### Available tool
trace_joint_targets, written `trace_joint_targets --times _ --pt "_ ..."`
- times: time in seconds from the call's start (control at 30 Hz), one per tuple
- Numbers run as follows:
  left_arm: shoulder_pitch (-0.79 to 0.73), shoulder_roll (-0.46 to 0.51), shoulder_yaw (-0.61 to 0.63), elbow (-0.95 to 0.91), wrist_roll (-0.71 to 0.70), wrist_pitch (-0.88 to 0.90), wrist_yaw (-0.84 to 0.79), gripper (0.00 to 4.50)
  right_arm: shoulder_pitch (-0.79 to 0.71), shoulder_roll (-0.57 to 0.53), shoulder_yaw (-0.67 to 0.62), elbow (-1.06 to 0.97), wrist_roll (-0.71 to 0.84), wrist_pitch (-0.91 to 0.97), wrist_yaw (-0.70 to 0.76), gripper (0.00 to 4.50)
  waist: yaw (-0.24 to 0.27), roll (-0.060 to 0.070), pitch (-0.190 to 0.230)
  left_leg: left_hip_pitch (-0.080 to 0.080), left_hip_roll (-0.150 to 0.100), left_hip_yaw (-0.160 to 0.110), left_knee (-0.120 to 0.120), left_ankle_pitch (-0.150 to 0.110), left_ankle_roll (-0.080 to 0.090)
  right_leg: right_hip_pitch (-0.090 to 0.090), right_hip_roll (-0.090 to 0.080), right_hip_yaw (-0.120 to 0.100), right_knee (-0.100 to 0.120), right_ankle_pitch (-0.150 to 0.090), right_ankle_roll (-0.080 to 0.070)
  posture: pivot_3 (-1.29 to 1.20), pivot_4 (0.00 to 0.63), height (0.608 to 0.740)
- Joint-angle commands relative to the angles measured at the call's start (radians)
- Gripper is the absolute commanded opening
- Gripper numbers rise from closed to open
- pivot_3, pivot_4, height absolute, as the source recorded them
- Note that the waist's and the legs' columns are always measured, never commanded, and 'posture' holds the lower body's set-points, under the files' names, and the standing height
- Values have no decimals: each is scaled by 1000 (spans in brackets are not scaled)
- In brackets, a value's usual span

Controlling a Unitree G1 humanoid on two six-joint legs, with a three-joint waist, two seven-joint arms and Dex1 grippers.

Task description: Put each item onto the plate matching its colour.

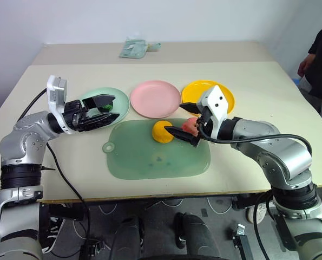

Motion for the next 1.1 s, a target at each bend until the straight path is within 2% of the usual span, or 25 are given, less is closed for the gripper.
trace_joint_targets --times 0.03,0.8,1.1 --pt "7 29 11 -34 -2 0 -25 4454 -36 8 -3 2 -8 9 -1 4500 -1 0 0 0 0 0 0 0 0 0 0 0 0 0 0 0 150 740" --pt "43 42 22 -15 17 -50 -64 4454 -63 45 26 28 -44 72 -8 4500 -1 0 0 0 0 0 0 0 0 -1 0 0 0 0 0 0 150 740" --pt "46 49 15 21 47 -87 -94 4454 -148 119 231 223 -191 71 -21 4500 -2 0 0 0 0 0 -1 0 0 -2 0 0 0 0 0 0 150 740"
